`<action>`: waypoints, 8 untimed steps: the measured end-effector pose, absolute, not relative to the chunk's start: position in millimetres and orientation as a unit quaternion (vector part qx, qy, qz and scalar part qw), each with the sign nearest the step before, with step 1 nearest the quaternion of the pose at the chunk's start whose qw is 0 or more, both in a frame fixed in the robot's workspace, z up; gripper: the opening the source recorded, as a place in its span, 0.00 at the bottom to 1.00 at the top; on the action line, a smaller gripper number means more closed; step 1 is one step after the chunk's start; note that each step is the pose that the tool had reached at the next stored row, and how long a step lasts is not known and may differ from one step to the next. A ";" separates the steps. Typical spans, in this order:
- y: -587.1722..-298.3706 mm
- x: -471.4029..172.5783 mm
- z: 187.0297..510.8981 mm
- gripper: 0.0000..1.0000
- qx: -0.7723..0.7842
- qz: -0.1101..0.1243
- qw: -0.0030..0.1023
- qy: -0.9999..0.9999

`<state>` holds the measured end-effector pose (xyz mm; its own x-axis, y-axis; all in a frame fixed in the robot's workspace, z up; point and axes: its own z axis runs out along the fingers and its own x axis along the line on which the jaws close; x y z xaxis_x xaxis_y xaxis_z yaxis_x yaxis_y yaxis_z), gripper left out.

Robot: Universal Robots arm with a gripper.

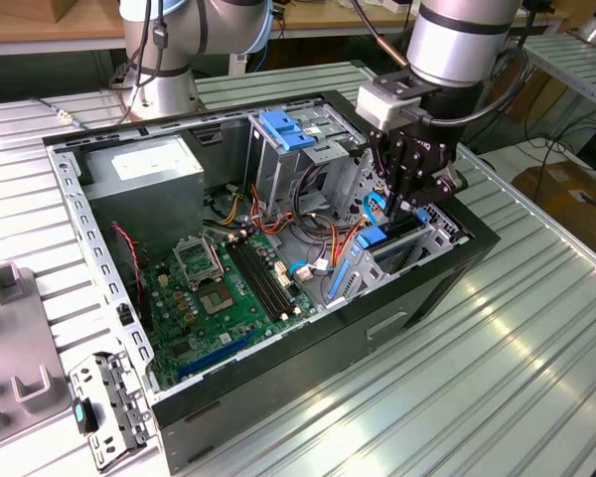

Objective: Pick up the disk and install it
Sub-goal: 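Insert the second disk wire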

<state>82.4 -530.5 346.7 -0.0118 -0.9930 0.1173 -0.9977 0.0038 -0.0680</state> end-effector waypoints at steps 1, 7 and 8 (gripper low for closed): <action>-530.7 82.7 346.6 0.16 0.703 0.065 0.017 -0.708; -532.2 83.2 345.4 0.16 0.703 0.060 0.012 -0.709; -532.6 83.2 345.1 0.16 0.703 0.059 0.011 -0.709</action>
